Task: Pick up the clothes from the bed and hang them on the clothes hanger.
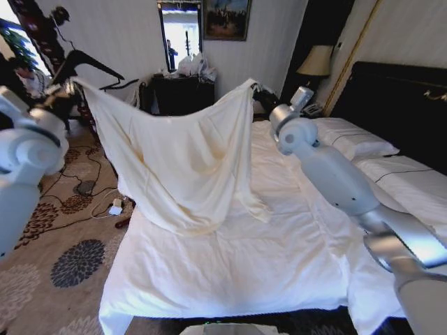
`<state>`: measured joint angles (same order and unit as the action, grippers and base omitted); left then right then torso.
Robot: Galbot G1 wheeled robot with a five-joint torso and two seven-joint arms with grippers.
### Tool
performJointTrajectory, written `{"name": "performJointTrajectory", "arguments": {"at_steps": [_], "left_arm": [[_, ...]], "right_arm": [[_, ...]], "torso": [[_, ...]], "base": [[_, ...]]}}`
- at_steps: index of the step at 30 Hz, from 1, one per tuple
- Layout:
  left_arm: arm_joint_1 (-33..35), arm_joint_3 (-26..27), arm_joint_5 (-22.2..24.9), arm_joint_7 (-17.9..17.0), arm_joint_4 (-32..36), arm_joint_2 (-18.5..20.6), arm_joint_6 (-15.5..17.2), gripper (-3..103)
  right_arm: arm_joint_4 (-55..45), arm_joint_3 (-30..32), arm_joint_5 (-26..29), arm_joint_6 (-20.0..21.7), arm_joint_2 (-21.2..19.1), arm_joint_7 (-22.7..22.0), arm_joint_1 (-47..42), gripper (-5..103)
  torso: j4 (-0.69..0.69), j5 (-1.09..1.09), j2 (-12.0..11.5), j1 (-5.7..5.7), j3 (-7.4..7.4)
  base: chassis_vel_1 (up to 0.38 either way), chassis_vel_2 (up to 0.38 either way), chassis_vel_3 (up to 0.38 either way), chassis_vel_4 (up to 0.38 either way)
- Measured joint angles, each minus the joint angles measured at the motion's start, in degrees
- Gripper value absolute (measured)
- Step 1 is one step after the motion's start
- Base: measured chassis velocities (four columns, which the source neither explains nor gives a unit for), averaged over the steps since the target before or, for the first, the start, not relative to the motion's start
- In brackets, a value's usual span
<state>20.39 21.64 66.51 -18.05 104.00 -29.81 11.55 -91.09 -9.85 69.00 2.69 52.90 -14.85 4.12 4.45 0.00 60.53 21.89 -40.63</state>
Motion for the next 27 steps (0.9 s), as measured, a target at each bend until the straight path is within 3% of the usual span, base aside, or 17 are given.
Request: {"name": "performJointTrajectory", "arguments": {"at_steps": [4,7,9,11,12,15,18,22,27], "left_arm": [[3.42,1.78,0.1,-0.39,4.08,1.93,-0.05,2],[9.25,4.08,0.33,-2.67,11.4,3.98,0.23,2],[10.47,4.73,0.83,-3.86,13.76,4.32,0.59,2],[12.18,6.22,4.13,-7.29,20.31,4.68,2.16,2],[12.18,6.22,4.13,-7.29,20.31,4.68,2.16,2],[12.09,8.39,8.88,-10.78,28.55,5.43,4.67,2],[10.85,11.49,11.38,-11.66,30.79,7.35,5.91,2],[8.56,12.76,13.02,-12.12,30.09,9.01,6.86,2],[9.95,8.59,11.4,-13.33,27.46,6.64,12.09,2]], "right_arm": [[-4.27,1.58,-0.1,-1.06,-2.77,0.06,-1.55,0],[-12.69,4.08,0.46,-0.77,-9.39,-0.57,-6.39,0],[-15.08,5.2,0.96,-0.28,-11.4,-1.23,-7.82,0],[-24.08,9.26,3.07,1.74,-17.68,-4.6,-12.88,0],[-24.08,9.26,3.07,1.74,-17.68,-4.6,-12.88,0],[-36.06,20.27,6.38,3.84,-25.51,-8.2,-20.35,0],[-38.81,24.57,9.07,4.54,-27.98,-9.12,-20.45,0],[-38.28,25.54,10.64,5.44,-28.8,-9.0,-16.8,0],[-32.52,19.67,5.52,6.08,-25.97,-7.27,-16.94,0]], "torso": [[0.0,0.0,0.01,-0.02,0.01],[-0.04,0.0,0.01,-0.02,0.01],[-0.03,0.0,0.01,-0.02,0.01],[0.04,0.04,0.0,-0.02,0.01],[0.04,0.04,0.0,-0.02,0.01],[0.09,0.02,0.03,-0.05,0.03],[0.01,0.03,0.04,-0.06,0.04],[-0.04,0.0,0.03,-0.04,0.03],[0.0,-0.01,0.03,-0.03,0.01]], "base": [[0.0,0.0,0.0,0.0],[0.0,0.0,0.0,0.0],[0.0,0.0,0.0,0.0],[0.0,0.0,0.0,0.0],[0.0,0.0,0.0,0.0],[0.0,0.0,0.0,0.0],[0.0,0.0,0.0,0.0],[0.0,0.0,0.0,0.0],[0.0,0.0,0.0,0.0]]}}
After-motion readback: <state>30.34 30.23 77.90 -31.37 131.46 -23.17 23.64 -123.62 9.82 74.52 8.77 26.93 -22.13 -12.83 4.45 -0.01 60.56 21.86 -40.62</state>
